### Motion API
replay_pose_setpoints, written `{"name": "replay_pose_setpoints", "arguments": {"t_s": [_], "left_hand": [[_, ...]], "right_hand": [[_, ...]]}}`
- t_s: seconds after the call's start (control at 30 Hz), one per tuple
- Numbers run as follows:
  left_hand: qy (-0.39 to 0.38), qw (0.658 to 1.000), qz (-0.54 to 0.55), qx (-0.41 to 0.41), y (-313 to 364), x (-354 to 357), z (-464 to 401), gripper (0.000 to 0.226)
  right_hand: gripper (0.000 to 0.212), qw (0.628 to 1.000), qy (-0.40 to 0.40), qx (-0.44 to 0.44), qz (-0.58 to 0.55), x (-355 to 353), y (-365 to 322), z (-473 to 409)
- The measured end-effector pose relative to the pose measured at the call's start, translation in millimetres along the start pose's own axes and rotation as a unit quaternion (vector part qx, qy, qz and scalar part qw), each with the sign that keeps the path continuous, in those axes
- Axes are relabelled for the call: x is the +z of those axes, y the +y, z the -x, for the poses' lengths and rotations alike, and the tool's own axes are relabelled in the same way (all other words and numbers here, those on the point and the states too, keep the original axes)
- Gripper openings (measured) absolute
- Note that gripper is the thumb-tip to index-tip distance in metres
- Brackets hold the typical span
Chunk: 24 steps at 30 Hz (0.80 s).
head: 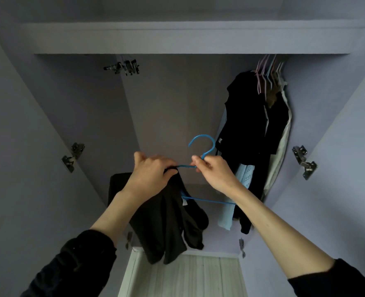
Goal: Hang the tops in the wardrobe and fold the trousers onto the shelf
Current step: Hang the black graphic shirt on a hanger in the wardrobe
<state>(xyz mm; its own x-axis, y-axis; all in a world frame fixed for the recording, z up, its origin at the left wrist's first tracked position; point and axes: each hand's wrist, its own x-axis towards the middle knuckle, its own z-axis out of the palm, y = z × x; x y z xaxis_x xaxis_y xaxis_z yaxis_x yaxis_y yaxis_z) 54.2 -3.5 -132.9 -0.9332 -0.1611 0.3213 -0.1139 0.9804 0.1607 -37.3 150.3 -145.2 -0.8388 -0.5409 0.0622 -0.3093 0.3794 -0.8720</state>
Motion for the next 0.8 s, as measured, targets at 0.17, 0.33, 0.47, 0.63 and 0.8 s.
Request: {"name": "replay_pose_setpoints", "arguments": {"t_s": [0.17, 0.33, 0.47, 0.63, 0.8], "left_hand": [[0.055, 0.998, -0.016, 0.009, 4.7, -8.3, -9.3, 0.018], [0.113, 0.993, 0.004, -0.038, -2.3, -21.4, -16.1, 0.019], [0.135, 0.99, 0.006, -0.047, -5.1, -27.0, -14.9, 0.018], [0.139, 0.989, 0.007, -0.041, -1.8, -29.5, -9.1, 0.019], [0.146, 0.985, -0.009, -0.086, -23.0, -41.9, -0.2, 0.018]], "right_hand": [[0.034, 0.997, 0.045, -0.066, 0.004, -3.1, -8.7, -4.3], [0.017, 0.863, 0.226, -0.372, 0.257, -9.3, 10.0, 10.5], [0.024, 0.854, 0.141, -0.399, 0.303, 14.7, 52.6, 44.1], [0.062, 0.87, -0.26, -0.017, 0.419, 43.9, 103.4, 44.3], [0.055, 0.836, -0.302, -0.006, 0.457, 34.8, 122.0, 32.6]]}}
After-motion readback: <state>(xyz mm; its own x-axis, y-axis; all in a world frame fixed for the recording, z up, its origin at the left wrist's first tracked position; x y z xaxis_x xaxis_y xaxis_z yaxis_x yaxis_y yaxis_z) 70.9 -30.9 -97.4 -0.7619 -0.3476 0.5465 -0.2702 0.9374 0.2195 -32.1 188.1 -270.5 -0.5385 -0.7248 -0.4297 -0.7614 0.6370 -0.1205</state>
